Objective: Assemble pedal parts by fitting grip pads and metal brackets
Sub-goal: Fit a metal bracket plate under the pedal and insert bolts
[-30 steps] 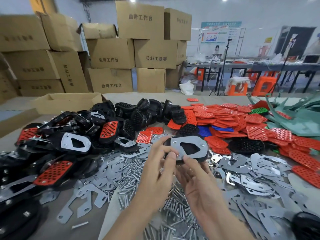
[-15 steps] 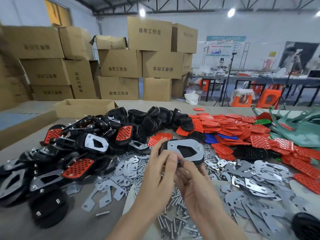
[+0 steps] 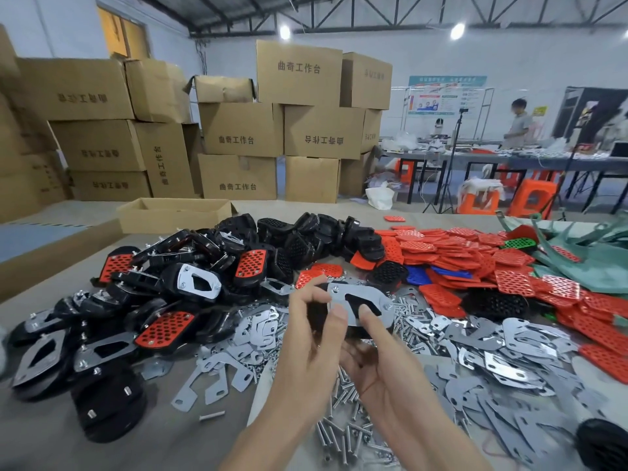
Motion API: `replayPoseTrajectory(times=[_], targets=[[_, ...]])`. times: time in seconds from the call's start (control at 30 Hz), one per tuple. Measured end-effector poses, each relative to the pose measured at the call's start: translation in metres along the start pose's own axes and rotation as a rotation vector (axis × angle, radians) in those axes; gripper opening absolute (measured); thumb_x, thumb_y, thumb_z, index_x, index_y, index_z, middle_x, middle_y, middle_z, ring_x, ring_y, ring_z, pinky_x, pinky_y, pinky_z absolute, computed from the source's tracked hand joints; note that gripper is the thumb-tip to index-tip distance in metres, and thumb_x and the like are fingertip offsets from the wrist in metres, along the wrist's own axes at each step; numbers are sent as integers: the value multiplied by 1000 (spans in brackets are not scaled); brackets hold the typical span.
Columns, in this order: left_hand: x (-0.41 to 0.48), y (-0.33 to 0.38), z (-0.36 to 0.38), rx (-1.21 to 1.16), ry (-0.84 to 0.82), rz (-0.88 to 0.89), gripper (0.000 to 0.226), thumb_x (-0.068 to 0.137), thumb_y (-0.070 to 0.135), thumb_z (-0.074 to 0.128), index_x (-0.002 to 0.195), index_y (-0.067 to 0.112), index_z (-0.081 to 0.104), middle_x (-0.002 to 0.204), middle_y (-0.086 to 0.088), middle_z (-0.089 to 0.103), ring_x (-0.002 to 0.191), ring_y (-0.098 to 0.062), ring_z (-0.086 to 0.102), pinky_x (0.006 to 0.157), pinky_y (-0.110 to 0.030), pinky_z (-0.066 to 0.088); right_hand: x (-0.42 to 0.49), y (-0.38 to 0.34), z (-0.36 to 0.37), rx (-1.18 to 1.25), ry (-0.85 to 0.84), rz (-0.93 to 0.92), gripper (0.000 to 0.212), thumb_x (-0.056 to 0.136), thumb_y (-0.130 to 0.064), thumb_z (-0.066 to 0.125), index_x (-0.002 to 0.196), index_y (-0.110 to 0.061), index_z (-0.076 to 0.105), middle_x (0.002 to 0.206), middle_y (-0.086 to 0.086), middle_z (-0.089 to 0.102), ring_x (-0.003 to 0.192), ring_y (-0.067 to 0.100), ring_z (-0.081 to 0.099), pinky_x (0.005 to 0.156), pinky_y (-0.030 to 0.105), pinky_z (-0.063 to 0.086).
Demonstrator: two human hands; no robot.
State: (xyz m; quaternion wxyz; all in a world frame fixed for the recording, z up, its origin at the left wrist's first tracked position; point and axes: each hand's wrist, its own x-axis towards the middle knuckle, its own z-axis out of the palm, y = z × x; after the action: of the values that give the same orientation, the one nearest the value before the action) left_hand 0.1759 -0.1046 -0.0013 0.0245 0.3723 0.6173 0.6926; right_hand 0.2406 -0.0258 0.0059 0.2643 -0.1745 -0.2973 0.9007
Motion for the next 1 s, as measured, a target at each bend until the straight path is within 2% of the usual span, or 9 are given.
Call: replayPoseTrajectory(times=[0.07,0.13,0.27,0.43,0.57,0.73,0.83,0.9,1.0], targets=[[-1,-3,-2,93,-7,39,17,95,52,52,97,36,59,142,28,42,139,-6,44,104,-39,44,0,0,-1,-26,-19,-8,44,94,-14,68,128,13,58,99,29,65,64,23,71,57,30,62],[-2,-3,-4,174,-43,70,29,96,54,48,91,32,66,145,24,37,139,-5,43,104,-35,44,0,0,-3,-53,-30,-10,45,84,-16,71,121,9,62,92,24,71,67,25,73,58,30,62],[-3,1,-7,57,-3,10,29,99,55,42,105,37,63,142,24,48,131,7,46,96,-7,37,4,2,-1,-34,-11,-3,28,89,-12,70,112,5,65,80,19,73,61,22,73,57,29,62],[-1,-2,-8,200,-13,11,38,103,46,37,83,27,64,140,20,42,139,-1,41,105,-26,40,5,9,0,-69,-9,27,21,95,-11,67,110,4,63,79,17,72,61,20,71,55,27,60],[-2,-1,-13,-1,22,-64,34,97,56,39,99,32,63,130,27,55,124,5,52,101,-18,42,7,9,2,-46,-9,20,21,92,-11,67,107,5,66,82,21,75,62,22,74,57,28,61],[0,0,-12,157,17,-4,48,102,50,33,86,22,68,140,22,43,132,5,46,97,-12,35,8,11,5,-86,-27,12,16,97,-11,65,106,1,67,82,17,75,64,21,74,58,28,61],[0,-1,-17,89,19,-5,40,101,54,33,99,33,67,134,29,51,124,9,51,93,-6,35,9,10,4,-72,-29,2,22,97,-10,65,111,6,66,82,19,75,64,22,74,57,28,61],[1,-3,-19,87,31,3,33,104,52,33,101,34,61,126,21,60,119,4,56,90,-8,39,8,9,4,-77,-38,-2,22,97,-10,65,113,6,65,84,20,75,67,22,75,59,28,62],[2,-6,-18,262,-11,61,39,105,47,34,89,28,64,139,12,47,133,3,46,95,-7,35,7,10,4,-104,-26,-6,15,98,-10,65,107,2,66,78,15,75,64,20,73,59,28,61]])
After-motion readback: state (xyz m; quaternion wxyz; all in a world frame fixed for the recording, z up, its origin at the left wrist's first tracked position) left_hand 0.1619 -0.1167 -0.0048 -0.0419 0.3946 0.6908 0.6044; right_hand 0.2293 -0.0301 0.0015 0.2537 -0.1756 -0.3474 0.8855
